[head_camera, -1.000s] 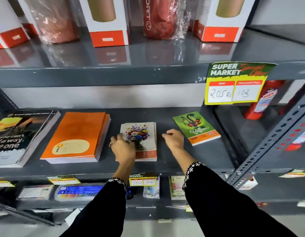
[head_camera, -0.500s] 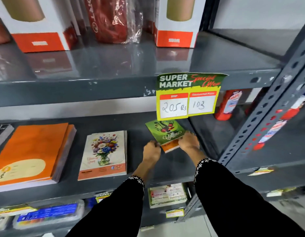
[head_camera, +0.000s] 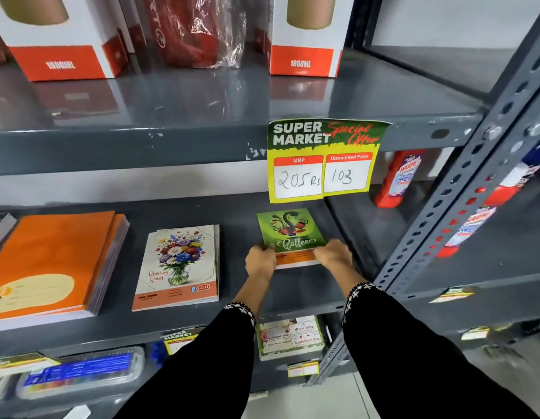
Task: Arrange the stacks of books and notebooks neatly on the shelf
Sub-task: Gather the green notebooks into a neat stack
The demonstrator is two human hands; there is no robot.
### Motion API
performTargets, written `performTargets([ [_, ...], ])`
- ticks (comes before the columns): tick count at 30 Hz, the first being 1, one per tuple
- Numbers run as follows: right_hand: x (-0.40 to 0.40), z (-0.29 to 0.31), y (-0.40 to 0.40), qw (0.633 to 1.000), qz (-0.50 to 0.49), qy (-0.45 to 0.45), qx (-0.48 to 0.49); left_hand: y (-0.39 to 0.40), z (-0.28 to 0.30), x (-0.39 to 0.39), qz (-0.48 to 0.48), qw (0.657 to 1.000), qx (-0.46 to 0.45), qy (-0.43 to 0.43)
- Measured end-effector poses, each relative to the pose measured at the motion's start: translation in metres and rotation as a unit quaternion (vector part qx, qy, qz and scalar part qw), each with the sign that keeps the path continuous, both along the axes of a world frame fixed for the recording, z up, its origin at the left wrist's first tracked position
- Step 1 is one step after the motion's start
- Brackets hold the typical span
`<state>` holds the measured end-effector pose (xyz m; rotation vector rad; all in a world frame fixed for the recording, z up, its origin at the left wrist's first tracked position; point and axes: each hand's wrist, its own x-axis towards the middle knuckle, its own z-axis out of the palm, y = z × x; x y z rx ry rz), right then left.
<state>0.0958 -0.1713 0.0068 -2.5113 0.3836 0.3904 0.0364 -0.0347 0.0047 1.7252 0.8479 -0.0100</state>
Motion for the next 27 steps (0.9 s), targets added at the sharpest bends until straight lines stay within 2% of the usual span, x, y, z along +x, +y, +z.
performTargets([
  [5,-0.025,0.003,0.004,0.994,-0.073,-0.018,0.077,0.008,0.008,-0.013,0.015,0.999,0.016,-0.038],
  [8,-0.043,0.009,0.023,0.987,-0.095,-0.042,0.126,0.027,0.022,-0.027,0.032,0.995,0.063,-0.067],
  [14,-0.092,0.022,0.104,0.978,-0.048,-0.096,0.178,0.108,0.026,-0.077,0.057,0.982,0.161,-0.084],
  [20,-0.138,0.016,0.183,0.983,0.001,-0.096,0.155,0.191,0.020,-0.130,0.067,0.974,0.210,-0.044],
  [27,-0.162,0.007,0.203,0.988,0.051,-0.124,0.082,0.216,0.002,-0.153,0.017,0.982,0.188,-0.027],
])
